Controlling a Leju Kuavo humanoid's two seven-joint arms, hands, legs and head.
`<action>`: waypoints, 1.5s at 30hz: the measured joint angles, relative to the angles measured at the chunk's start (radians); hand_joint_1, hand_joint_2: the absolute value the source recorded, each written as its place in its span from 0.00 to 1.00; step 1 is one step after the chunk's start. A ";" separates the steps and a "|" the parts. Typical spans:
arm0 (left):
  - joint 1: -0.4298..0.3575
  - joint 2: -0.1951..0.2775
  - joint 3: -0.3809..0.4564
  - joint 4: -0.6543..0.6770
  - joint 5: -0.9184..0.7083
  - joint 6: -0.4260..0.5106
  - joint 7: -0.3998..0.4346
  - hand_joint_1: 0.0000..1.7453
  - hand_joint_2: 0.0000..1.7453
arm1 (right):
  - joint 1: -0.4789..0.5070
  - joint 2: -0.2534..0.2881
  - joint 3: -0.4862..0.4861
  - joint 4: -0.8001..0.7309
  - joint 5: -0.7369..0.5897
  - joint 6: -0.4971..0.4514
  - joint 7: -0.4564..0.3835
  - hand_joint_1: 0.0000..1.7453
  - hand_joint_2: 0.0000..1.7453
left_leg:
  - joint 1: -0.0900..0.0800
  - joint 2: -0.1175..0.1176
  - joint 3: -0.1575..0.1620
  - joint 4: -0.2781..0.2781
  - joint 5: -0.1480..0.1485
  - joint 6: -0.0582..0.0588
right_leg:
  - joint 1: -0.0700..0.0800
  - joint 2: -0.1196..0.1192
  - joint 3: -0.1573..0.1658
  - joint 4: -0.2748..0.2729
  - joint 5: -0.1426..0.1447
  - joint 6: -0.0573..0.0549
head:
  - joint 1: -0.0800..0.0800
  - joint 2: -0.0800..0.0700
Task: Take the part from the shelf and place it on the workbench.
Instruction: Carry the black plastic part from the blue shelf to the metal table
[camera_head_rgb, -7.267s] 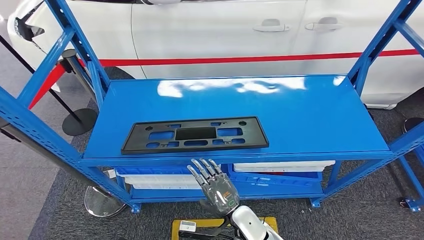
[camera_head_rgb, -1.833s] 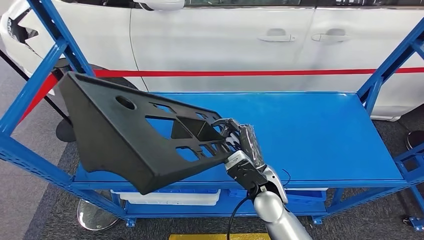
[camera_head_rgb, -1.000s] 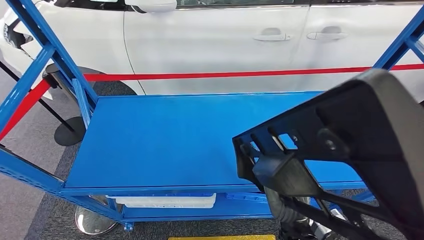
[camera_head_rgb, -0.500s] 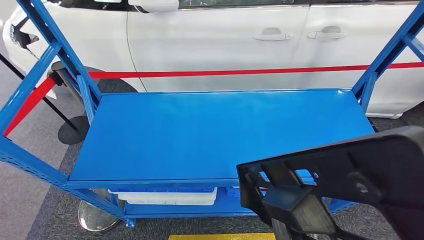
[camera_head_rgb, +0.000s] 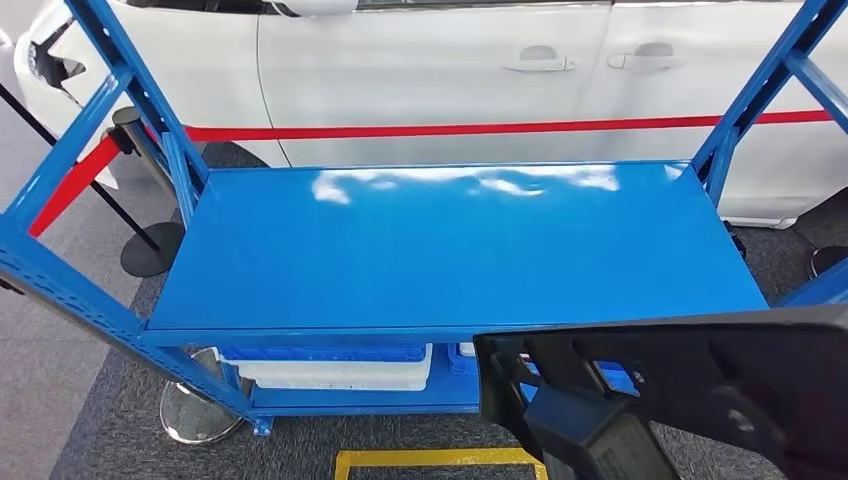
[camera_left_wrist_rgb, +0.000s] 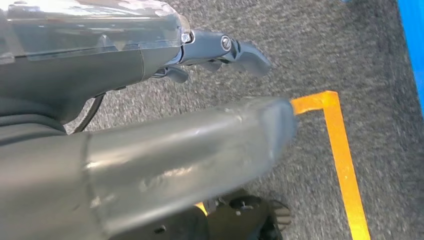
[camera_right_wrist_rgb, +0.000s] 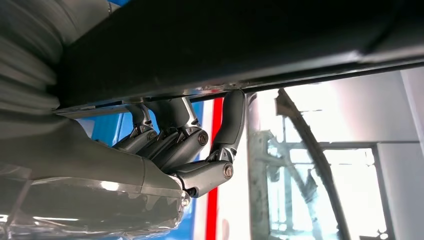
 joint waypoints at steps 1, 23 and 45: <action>0.001 -0.001 0.000 0.000 0.000 0.000 0.000 0.00 0.00 | 0.001 0.000 0.000 -0.002 0.000 0.001 0.000 1.00 1.00 | 0.001 0.000 -0.003 -0.004 0.009 0.005 | -0.001 0.001 -0.001 -0.002 0.007 0.007 | 0.000 0.000; 0.001 -0.005 0.014 0.000 0.017 -0.008 0.022 0.00 0.00 | 0.039 0.030 -0.027 -0.005 0.053 0.125 -0.057 1.00 1.00 | 0.010 0.009 -0.215 0.285 -0.068 -0.036 | 0.001 0.003 0.083 -0.027 -0.068 -0.033 | 0.002 0.000; 0.000 0.002 0.045 -0.002 0.016 -0.013 0.021 0.00 0.00 | 0.119 0.191 -0.266 0.064 0.091 0.325 -0.083 1.00 1.00 | 0.007 0.111 -0.109 0.026 0.088 -0.003 | -0.014 -0.063 0.139 -0.006 -0.124 0.033 | 0.015 0.000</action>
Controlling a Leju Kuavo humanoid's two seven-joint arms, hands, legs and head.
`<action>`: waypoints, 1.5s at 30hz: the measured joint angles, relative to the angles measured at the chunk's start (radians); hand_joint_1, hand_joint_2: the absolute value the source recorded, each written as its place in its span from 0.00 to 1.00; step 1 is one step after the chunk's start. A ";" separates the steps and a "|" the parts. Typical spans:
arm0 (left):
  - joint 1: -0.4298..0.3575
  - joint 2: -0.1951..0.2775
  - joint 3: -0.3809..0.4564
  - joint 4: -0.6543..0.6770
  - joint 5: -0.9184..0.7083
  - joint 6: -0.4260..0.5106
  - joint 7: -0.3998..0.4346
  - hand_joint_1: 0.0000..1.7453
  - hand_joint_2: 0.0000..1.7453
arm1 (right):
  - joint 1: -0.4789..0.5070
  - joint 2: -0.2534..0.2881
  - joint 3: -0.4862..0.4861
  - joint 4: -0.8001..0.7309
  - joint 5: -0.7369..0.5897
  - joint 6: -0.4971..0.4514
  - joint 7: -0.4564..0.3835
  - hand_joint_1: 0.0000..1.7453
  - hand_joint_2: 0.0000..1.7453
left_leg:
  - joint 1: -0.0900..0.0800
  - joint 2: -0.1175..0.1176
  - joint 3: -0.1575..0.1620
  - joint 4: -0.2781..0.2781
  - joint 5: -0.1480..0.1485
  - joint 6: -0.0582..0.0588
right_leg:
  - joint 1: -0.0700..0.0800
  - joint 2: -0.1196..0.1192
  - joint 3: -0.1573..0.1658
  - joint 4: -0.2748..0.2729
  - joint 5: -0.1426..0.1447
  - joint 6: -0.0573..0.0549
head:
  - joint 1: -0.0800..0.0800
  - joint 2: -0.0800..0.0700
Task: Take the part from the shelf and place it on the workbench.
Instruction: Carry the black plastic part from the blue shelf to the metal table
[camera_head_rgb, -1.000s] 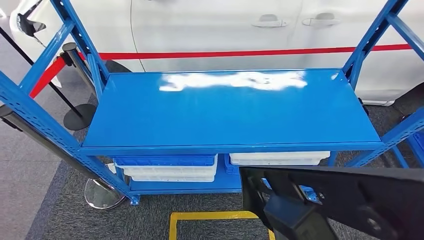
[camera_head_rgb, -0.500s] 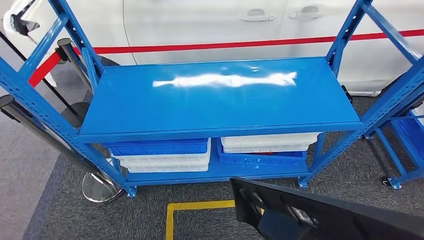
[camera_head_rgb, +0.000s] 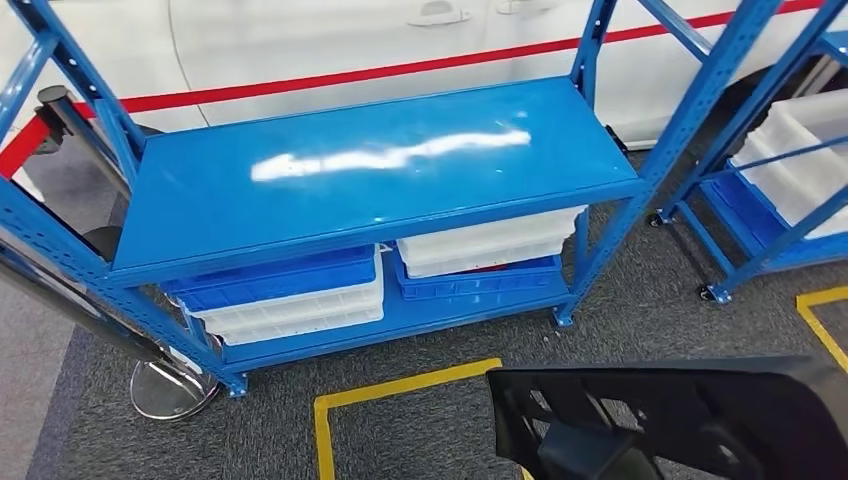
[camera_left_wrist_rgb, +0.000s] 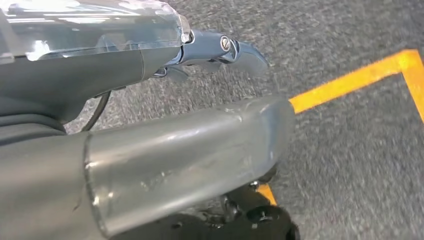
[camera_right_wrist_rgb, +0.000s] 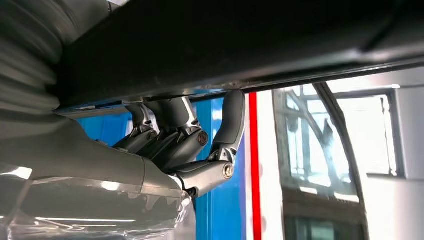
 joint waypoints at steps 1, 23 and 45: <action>0.000 0.000 0.000 0.000 -0.001 -0.001 0.000 0.00 0.00 | 0.002 0.006 -0.005 0.000 0.002 0.003 0.000 1.00 1.00 | 0.001 0.009 -0.001 0.001 0.005 -0.008 | 0.005 0.007 -0.004 -0.005 0.001 -0.013 | -0.001 0.000; 0.009 0.015 -0.001 -0.002 -0.030 -0.012 -0.004 0.00 0.00 | 0.020 0.066 -0.066 0.004 0.017 0.027 -0.001 1.00 1.00 | -0.012 -0.082 0.106 -0.079 -0.037 0.039 | 0.008 0.084 -0.227 0.218 -0.027 -0.007 | -0.002 0.000; 0.023 0.025 -0.022 -0.003 -0.064 -0.021 -0.032 0.00 0.00 | 0.063 0.069 -0.060 -0.043 0.001 -0.041 0.025 1.00 1.00 | 0.009 -0.166 0.056 0.022 -0.054 -0.014 | 0.016 0.158 -0.060 0.007 0.040 -0.061 | -0.013 0.000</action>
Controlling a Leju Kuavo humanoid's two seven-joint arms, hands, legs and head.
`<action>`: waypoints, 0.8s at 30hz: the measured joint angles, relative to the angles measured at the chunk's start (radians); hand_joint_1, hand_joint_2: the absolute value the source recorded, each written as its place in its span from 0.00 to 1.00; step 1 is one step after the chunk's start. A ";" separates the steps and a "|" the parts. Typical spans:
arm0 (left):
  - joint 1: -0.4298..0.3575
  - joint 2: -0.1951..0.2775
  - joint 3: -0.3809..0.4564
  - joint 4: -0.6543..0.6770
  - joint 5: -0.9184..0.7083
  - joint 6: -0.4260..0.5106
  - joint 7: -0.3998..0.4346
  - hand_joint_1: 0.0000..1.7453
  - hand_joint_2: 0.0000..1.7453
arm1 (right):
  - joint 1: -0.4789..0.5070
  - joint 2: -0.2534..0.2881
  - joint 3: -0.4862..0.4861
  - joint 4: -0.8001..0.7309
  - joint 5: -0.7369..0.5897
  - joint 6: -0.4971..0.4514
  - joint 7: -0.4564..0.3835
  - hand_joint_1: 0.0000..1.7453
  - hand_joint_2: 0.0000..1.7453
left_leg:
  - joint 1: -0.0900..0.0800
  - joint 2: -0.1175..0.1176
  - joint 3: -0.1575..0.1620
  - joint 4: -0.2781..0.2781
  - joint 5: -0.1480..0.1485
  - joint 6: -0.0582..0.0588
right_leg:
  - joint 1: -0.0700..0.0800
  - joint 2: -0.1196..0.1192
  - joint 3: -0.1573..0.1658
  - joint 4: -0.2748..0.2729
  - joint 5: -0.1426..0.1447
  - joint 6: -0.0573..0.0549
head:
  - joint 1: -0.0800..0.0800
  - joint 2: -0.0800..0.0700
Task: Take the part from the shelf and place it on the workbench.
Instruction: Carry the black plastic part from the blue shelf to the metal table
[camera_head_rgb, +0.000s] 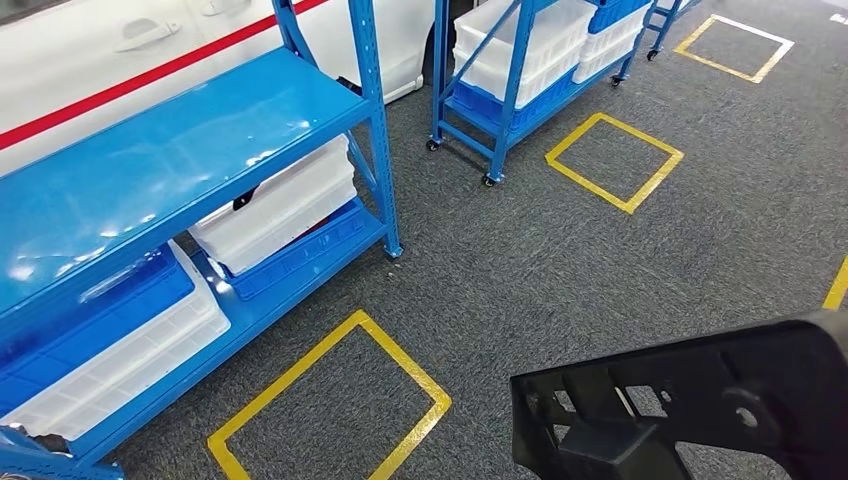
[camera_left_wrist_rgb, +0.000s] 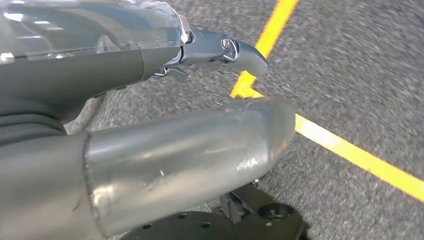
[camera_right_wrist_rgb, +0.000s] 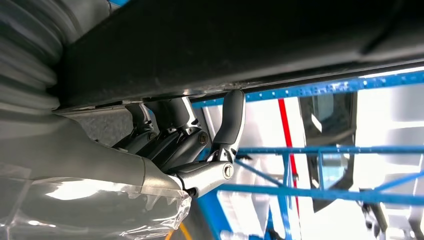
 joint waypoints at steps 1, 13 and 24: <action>0.001 0.001 0.000 0.000 -0.002 0.000 0.000 0.00 0.00 | 0.003 0.001 0.002 -0.004 -0.001 -0.003 0.000 1.00 1.00 | -0.001 -0.011 0.009 -0.020 -0.002 0.002 | -0.002 0.011 -0.005 0.001 0.004 0.006 | -0.001 0.000; 0.005 0.000 0.000 -0.001 -0.004 -0.001 -0.008 0.00 0.00 | 0.030 0.002 0.010 -0.028 -0.004 -0.016 0.001 1.00 1.00 | -0.004 0.145 0.000 -0.053 0.013 0.026 | -0.018 -0.112 -0.056 0.124 -0.045 0.052 | 0.009 0.000; -0.011 -0.005 0.006 -0.003 0.015 0.008 -0.011 0.00 0.00 | 0.048 0.004 0.015 -0.052 0.005 0.012 0.014 1.00 1.00 | 0.003 0.073 -0.091 0.196 -0.134 -0.024 | -0.009 -0.071 -0.009 -0.015 0.011 -0.004 | -0.006 0.000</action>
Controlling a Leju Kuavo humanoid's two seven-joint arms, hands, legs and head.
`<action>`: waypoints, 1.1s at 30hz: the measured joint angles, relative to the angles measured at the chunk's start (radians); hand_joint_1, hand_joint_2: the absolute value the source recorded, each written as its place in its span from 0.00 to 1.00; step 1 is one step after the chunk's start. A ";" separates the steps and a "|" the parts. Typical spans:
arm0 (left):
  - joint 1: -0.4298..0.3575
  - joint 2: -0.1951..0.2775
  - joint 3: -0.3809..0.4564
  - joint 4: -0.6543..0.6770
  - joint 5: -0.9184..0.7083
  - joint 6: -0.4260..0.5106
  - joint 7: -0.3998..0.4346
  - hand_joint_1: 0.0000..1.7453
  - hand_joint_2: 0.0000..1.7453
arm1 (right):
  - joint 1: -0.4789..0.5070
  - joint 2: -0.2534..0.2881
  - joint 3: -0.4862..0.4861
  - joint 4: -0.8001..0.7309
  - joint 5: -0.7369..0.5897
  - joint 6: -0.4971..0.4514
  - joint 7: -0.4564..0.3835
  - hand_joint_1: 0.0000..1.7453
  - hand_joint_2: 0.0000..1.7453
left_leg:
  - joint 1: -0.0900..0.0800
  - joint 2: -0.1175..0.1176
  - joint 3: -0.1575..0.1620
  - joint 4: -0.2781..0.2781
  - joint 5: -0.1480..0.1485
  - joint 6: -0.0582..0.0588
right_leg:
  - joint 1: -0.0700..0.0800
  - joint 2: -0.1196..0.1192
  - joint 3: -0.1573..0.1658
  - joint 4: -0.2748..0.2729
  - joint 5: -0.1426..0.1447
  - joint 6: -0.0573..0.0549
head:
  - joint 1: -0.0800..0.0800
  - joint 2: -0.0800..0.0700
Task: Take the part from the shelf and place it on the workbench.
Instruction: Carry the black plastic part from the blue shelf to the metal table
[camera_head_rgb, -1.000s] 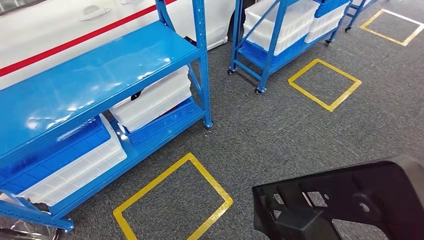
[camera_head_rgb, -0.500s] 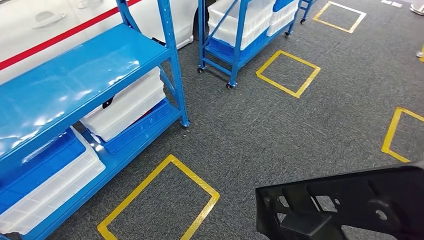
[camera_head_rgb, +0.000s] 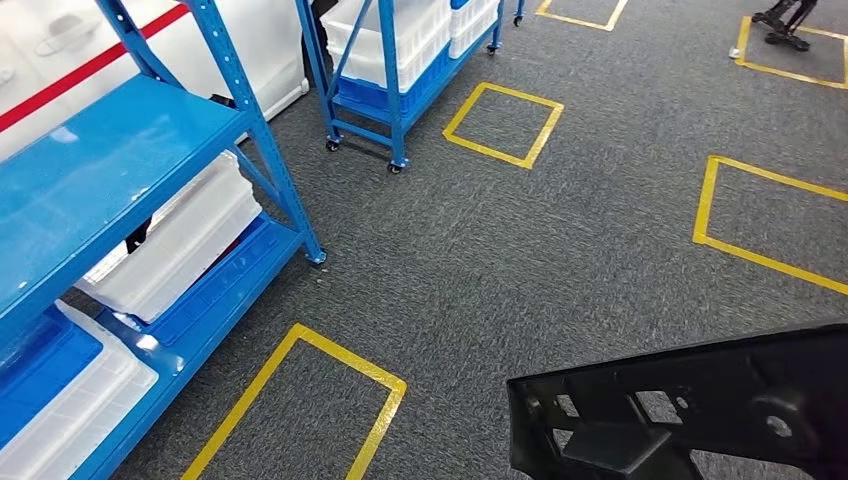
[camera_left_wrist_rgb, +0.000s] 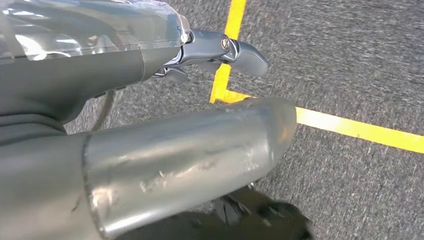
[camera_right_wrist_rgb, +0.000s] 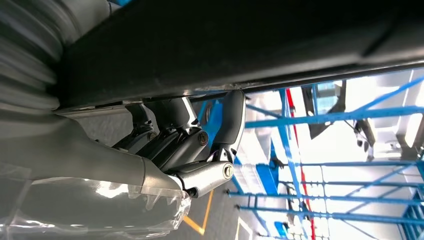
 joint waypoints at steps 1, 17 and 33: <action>-0.002 0.000 0.001 0.000 0.001 0.001 0.002 0.00 0.00 | -0.001 0.000 0.000 0.000 0.002 0.002 0.001 1.00 1.00 | 0.000 -0.004 -0.018 0.038 -0.007 0.000 | 0.002 0.013 -0.002 0.001 0.001 -0.001 | 0.000 0.000; -0.007 -0.007 0.020 0.000 0.003 0.020 0.008 0.00 0.00 | -0.013 0.001 0.000 0.011 0.016 0.015 0.025 1.00 1.00 | -0.009 0.028 0.095 -0.250 0.142 0.060 | -0.003 -0.010 -0.157 0.277 -0.110 0.060 | 0.015 0.000; 0.013 -0.016 0.020 -0.005 -0.020 0.018 0.009 0.00 0.00 | 0.008 0.001 0.001 0.009 0.024 0.009 0.037 1.00 1.00 | -0.004 -0.008 0.000 0.013 0.017 0.005 | 0.006 0.035 0.002 -0.007 0.004 0.005 | 0.005 0.000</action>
